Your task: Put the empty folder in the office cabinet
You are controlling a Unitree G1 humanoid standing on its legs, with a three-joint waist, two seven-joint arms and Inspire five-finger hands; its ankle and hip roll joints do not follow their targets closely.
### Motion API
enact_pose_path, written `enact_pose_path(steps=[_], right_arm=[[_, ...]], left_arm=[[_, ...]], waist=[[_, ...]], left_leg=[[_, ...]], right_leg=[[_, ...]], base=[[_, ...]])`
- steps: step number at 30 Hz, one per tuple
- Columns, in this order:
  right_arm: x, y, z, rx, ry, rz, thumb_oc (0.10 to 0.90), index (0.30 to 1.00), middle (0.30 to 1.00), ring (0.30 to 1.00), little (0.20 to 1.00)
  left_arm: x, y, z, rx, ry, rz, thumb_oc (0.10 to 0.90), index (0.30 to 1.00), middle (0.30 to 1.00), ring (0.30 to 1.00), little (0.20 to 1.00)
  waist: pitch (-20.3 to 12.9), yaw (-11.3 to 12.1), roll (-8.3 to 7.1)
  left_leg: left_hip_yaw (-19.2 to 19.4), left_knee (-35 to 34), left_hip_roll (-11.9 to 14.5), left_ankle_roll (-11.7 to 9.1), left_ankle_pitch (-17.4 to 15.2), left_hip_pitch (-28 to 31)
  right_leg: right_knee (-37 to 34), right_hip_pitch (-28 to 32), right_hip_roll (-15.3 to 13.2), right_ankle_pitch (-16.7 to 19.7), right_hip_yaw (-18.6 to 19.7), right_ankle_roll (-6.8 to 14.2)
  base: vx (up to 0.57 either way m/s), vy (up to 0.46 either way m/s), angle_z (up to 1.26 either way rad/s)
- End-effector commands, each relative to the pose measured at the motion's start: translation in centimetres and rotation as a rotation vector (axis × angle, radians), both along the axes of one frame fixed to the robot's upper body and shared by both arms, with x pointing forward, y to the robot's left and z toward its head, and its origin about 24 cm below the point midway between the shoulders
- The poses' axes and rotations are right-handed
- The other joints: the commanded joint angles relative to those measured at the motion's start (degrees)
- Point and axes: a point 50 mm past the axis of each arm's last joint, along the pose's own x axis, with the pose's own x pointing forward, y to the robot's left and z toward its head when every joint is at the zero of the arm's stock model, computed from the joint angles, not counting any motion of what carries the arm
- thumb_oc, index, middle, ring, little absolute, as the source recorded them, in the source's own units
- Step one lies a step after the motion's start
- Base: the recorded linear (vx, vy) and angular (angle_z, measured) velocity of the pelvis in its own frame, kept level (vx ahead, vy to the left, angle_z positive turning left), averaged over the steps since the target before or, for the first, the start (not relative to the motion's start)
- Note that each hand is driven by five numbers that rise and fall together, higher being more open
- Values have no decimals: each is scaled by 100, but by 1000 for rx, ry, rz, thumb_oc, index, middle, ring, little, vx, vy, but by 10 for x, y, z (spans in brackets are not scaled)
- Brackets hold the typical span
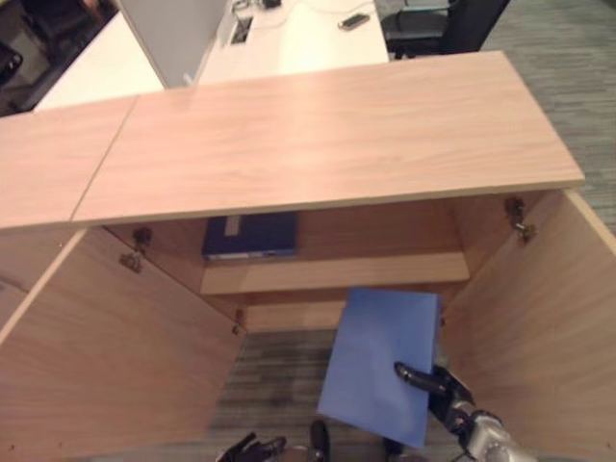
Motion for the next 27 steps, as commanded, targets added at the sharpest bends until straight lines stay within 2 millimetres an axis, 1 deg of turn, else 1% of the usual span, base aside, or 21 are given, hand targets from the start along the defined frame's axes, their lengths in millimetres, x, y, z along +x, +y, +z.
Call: enact_pose_path(steps=[1, 3, 4, 5, 6, 7, 8, 9, 10, 11, 13, 16, 17, 18, 19, 20, 21, 22, 23, 24, 27], right_arm=[[62, 43, 85, 234, -492, 87, 400, 300, 300, 300, 300], [78, 52, 117, 292, -631, 109, 400, 300, 300, 300, 300], [86, 58, 134, 327, -699, 109, 400, 300, 300, 300, 300], [92, 63, 147, 351, -749, 110, 400, 300, 300, 300, 300], [96, 67, 157, 367, -786, 110, 400, 300, 300, 300, 300], [96, 67, 157, 367, -786, 110, 400, 300, 300, 300, 300], [107, 73, 185, 401, -884, 106, 400, 300, 300, 300, 300], [110, 74, 198, 429, -936, 101, 400, 300, 300, 300, 300], [110, 74, 198, 429, -937, 101, 400, 300, 300, 300, 300], [112, 75, 206, 453, -967, 90, 400, 300, 300, 300, 300], [115, 74, 221, 508, -1034, 53, 400, 300, 300, 300, 300], [115, 63, 228, 494, -1071, -9, 400, 300, 300, 300, 300], [113, 52, 227, 479, -1082, -64, 400, 300, 300, 300, 300], [114, 50, 230, 497, -1093, -83, 400, 300, 300, 300, 300], [113, 48, 231, 510, -1104, -106, 400, 300, 300, 300, 300], [113, 46, 232, 518, -1107, -134, 400, 300, 300, 300, 300], [116, 43, 232, 530, -1099, -166, 400, 300, 300, 300, 300], [119, 40, 233, 526, -1093, -195, 400, 300, 300, 300, 300], [122, 38, 235, 530, -1092, -231, 400, 300, 300, 300, 300], [126, 36, 240, 537, -1098, -259, 400, 300, 300, 300, 300], [148, 25, 265, 560, -1108, -386, 400, 300, 300, 300, 300]], left_arm=[[-66, 27, -4, 139, 273, -122, 800, 900, 900, 900, 900], [-59, 33, -3, 174, 265, -141, 800, 900, 900, 900, 900], [-52, 37, -1, 195, 253, -153, 800, 900, 900, 900, 900], [-47, 39, 0, 209, 239, -166, 800, 900, 900, 900, 900], [-43, 41, 1, 224, 230, -175, 800, 900, 900, 900, 900], [-43, 41, 1, 224, 229, -174, 800, 900, 900, 900, 900], [-33, 44, 3, 247, 203, -184, 800, 900, 900, 900, 900], [-26, 44, 4, 251, 184, -188, 800, 900, 900, 900, 900], [-26, 44, 4, 251, 183, -188, 800, 900, 900, 900, 900], [-22, 43, 4, 254, 172, -191, 800, 900, 900, 900, 900], [-11, 40, 5, 254, 143, -200, 800, 900, 900, 900, 900], [-2, 37, 6, 260, 119, -217, 800, 900, 900, 900, 900], [3, 35, 7, 260, 101, -235, 800, 900, 900, 900, 900], [4, 35, 7, 262, 93, -217, 800, 900, 900, 900, 900], [4, 36, 8, 265, 93, -206, 800, 900, 900, 900, 900], [4, 35, 8, 264, 87, -197, 800, 900, 900, 900, 900], [4, 35, 8, 264, 85, -194, 800, 900, 900, 900, 900], [3, 34, 7, 263, 86, -188, 800, 900, 900, 900, 900], [0, 33, 7, 262, 92, -190, 800, 900, 900, 900, 900], [-1, 32, 6, 262, 91, -192, 800, 900, 900, 900, 900], [4, 30, 7, 266, 73, -202, 800, 900, 900, 900, 900]], waist=[[140, 93, -227], [404, 105, -188], [559, 125, -154], [690, 124, -194], [780, 147, -194], [782, 148, -196], [970, 179, -213], [1075, 160, -209], [1078, 163, -206], [1152, 131, -214], [1319, 48, -196], [1505, -142, -242], [1578, -200, -354], [1653, -168, -323], [1662, -169, -334], [1680, -214, -404], [1640, -210, -394], [1575, -173, -334], [1552, -169, -334], [1583, -195, -378], [1577, -113, -352]], left_leg=[[16, 45, -74, -129, 114, -673], [77, 147, -82, -23, 23, -734], [127, 230, -58, 23, -11, -784], [127, 261, -106, 19, -148, -725], [159, 315, -81, 25, -169, -744], [159, 319, -81, 25, -171, -747], [174, 429, -45, 13, -215, -812], [150, 486, -36, 0, -245, -850], [149, 496, -30, -2, -251, -857], [114, 549, -38, -6, -281, -909], [8, 665, -71, -5, -426, -907], [-259, 981, -202, -15, -716, -833], [-380, 1229, -422, 9, -734, -935], [-409, 1397, -437, -8, -942, -998], [-446, 1486, -474, -6, -969, -1117], [-432, 1501, -544, 20, -815, -1265], [-450, 1434, -539, 0, -795, -1315], [-523, 1380, -464, -39, -919, -1285], [-561, 1342, -440, -52, -901, -1316], [-534, 1324, -476, -34, -751, -1399], [-621, 1180, -393, -86, -677, -1453]], right_leg=[[1135, 411, -262, -1224, -88, 449], [2013, -222, -376, -1166, -132, 503], [2479, -558, -433, -1105, -201, 470], [2800, -702, -541, -1222, -248, 456], [2882, -792, -579, -1218, -355, 393], [2886, -795, -579, -1220, -353, 392], [2660, -944, -509, -1178, -490, 281], [2487, -1133, -412, -1116, -492, 259], [2483, -1135, -407, -1114, -493, 256], [2308, -1246, -332, -1039, -458, 260], [1996, -1813, -143, -670, -444, 300], [1181, -2149, -54, -190, -445, 451], [667, -2054, -149, 49, -410, 445], [652, -2009, -119, 85, -472, 460], [589, -2023, -122, 216, -519, 439], [527, -2075, -202, 416, -532, 382], [448, -2078, -178, 456, -566, 383], [398, -2025, -80, 370, -547, 412], [357, -2018, -47, 386, -535, 398], [358, -2089, -97, 503, -561, 345], [266, -2101, -34, 497, -593, 318]], base=[[-54, 184, -30], [-120, 173, -21], [-73, 142, -22], [-46, 93, -23], [14, 41, -14], [-45, -11, 2], [-46, -37, 8], [-46, -38, -3], [-26, -49, -8], [-2, -45, -3], [58, -62, 5], [172, -154, 24], [185, -183, 74], [136, -185, 102], [34, -107, 106], [1, -136, 75], [87, -120, 40], [188, -126, 13], [95, -116, 6], [-4, -125, 1], [22, -104, 2]])
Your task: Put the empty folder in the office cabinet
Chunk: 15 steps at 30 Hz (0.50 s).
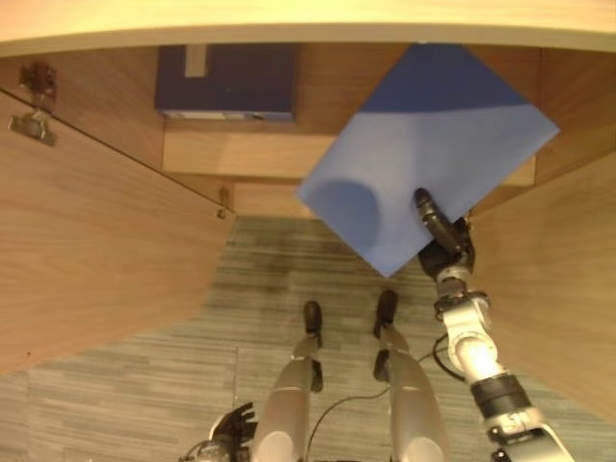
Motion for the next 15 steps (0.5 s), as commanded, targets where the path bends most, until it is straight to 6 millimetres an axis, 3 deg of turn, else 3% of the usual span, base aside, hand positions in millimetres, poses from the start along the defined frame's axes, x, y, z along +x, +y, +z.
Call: enact_pose_path(steps=[1, 9, 15], right_arm=[[25, -14, 101, 152, -337, -151, 400, 300, 300, 300, 300], [57, -36, 176, 244, -370, -260, 400, 300, 300, 300, 300], [61, -45, 200, 280, -382, -293, 400, 300, 300, 300, 300]], left_arm=[[-40, 19, -5, 73, 99, 31, 800, 900, 900, 900, 900], [-28, 19, -1, 87, 46, -18, 800, 900, 900, 900, 900], [-27, 22, 1, 94, 38, -30, 800, 900, 900, 900, 900]], waist=[[-416, 62, -112], [-490, 312, -27], [-537, 429, 68]], left_leg=[[71, 616, -439, 38, -848, -15], [-6, 167, -342, -47, -732, 108], [-43, 26, -316, -80, -692, 200]], right_leg=[[-825, 21, 77, 232, 28, 234], [-859, 25, 201, 113, 15, 210], [-788, 47, 215, 3, -15, 196]], base=[[48, -77, -2], [58, -45, 3], [46, -11, 6]])
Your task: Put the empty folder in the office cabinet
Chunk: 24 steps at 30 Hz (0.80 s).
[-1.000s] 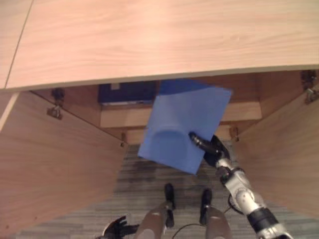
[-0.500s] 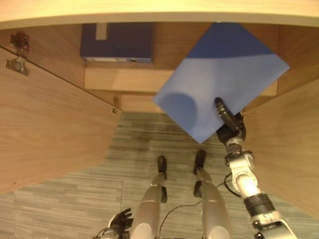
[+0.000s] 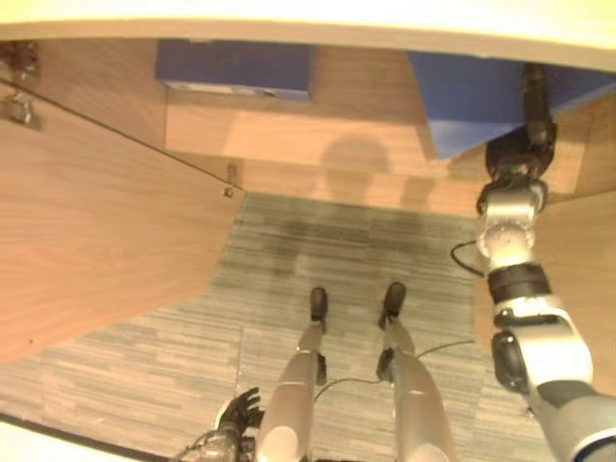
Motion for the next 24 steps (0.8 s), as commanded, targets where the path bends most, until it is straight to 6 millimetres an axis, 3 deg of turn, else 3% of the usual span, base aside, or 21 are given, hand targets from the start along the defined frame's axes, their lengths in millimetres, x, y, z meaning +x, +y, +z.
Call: enact_pose_path(steps=[1, 5, 12, 24], right_arm=[[-9, -2, 56, -44, -222, -32, 400, 300, 300, 300, 300], [-10, -26, 78, 68, -218, -108, 400, 300, 300, 300, 300], [-8, -43, 94, 77, -151, -142, 400, 300, 300, 300, 300], [-17, -41, 115, 183, -269, -158, 400, 300, 300, 300, 300]], left_arm=[[-44, 31, -6, 86, 120, 25, 800, 900, 900, 900, 900], [-42, 28, -6, 84, 114, -12, 800, 900, 900, 900, 900], [-44, 29, -6, 83, 127, -39, 800, 900, 900, 900, 900], [-49, 28, -7, 87, 142, -76, 800, 900, 900, 900, 900]], waist=[[-521, 14, -148], [-606, 194, 29], [-692, 360, 151], [-765, 570, 484]], left_leg=[[86, 423, -280, 55, -998, 235], [-33, 170, -277, 6, -888, 380], [-158, -98, -260, -70, -727, 447], [-270, -148, -287, -130, -653, 374]], right_leg=[[-405, 51, 113, -251, 50, 564], [-207, 66, 101, -465, -64, 541], [-201, 71, 123, -566, -182, 534], [63, -125, 90, -751, -269, 508]], base=[[45, -19, 3], [82, -36, 18], [25, -44, 13], [-3, -7, 9]])
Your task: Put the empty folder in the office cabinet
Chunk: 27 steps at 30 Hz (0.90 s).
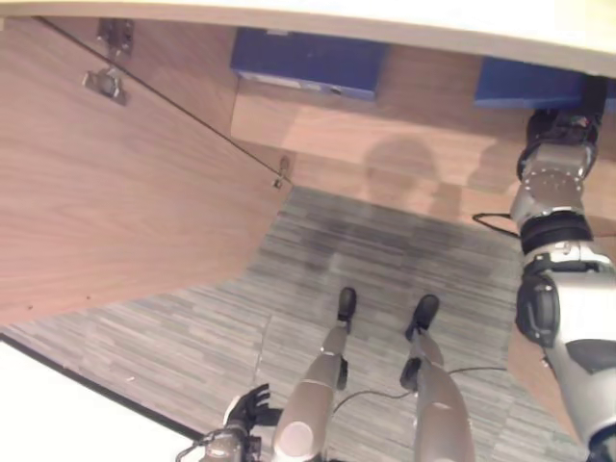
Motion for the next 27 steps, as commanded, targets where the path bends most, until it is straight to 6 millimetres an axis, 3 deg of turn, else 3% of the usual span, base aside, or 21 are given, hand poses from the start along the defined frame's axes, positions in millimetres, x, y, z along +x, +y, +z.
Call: enact_pose_path(steps=[1, 4, 5, 6, 8, 12, 14, 16, 27], right_arm=[[-22, 4, 81, -131, -296, -71, 400, 300, 300, 300, 300], [-25, 7, 87, -132, -319, -77, 400, 300, 300, 300, 300], [-26, 7, 89, -133, -324, -80, 438, 356, 356, 356, 356], [-26, 7, 91, -149, -322, -80, 800, 900, 900, 900, 900], [-28, 6, 98, -187, -318, -83, 800, 900, 900, 900, 900], [-18, 7, 90, -319, -218, -25, 800, 900, 900, 900, 900], [-13, 8, 84, -347, -177, -1, 800, 900, 900, 900, 900], [-8, 8, 76, -357, -126, 22, 800, 900, 900, 900, 900], [7, 21, 36, -279, -13, 105, 800, 900, 900, 900, 900]], left_arm=[[-55, 40, -10, 118, 176, 7, 800, 900, 900, 900, 900], [-57, 39, -11, 114, 184, 6, 800, 900, 900, 900, 900], [-59, 40, -11, 116, 189, 6, 800, 900, 900, 900, 900], [-59, 40, -11, 113, 191, 13, 800, 900, 900, 900, 900], [-59, 38, -11, 106, 183, 9, 800, 900, 900, 900, 900], [-61, 38, -10, 65, 187, 28, 800, 900, 900, 900, 900], [-64, 38, -11, 49, 192, 36, 800, 900, 900, 900, 900], [-64, 37, -11, 36, 194, 37, 800, 900, 900, 900, 900], [-63, 23, -11, -19, 187, 20, 800, 900, 900, 900, 900]], waist=[[-550, 151, -187], [-607, 169, -136], [-574, 168, -126], [-614, 177, -106], [-590, 184, -71], [-627, 173, -65], [-568, 152, -68], [-594, 142, -56], [-484, 47, 26]], left_leg=[[331, 175, -241, -113, -916, 522], [276, 133, -210, -140, -996, 590], [321, 152, -232, -133, -915, 554], [260, 116, -218, -157, -977, 616], [294, 108, -239, -156, -869, 582], [263, 34, -216, -171, -927, 657], [330, 74, -235, -146, -857, 602], [308, 66, -222, -148, -949, 636], [469, 87, -327, -63, -894, 526]], right_leg=[[-289, 28, 202, -406, 232, 365], [-274, 69, 226, -555, 300, 395], [-256, 33, 196, -449, 222, 362], [-270, 82, 230, -570, 296, 391], [-263, 49, 197, -459, 201, 363], [-312, 131, 235, -563, 268, 391], [-298, 79, 209, -434, 213, 351], [-331, 122, 242, -534, 303, 383], [-453, 69, 209, -292, 338, 368]], base=[[-1, 4, 6], [65, -8, 4], [7, 1, 9], [2, 0, 12], [-41, -1, 13], [35, 2, 11], [-47, 9, 1], [34, 0, -2], [-36, 35, -7]])
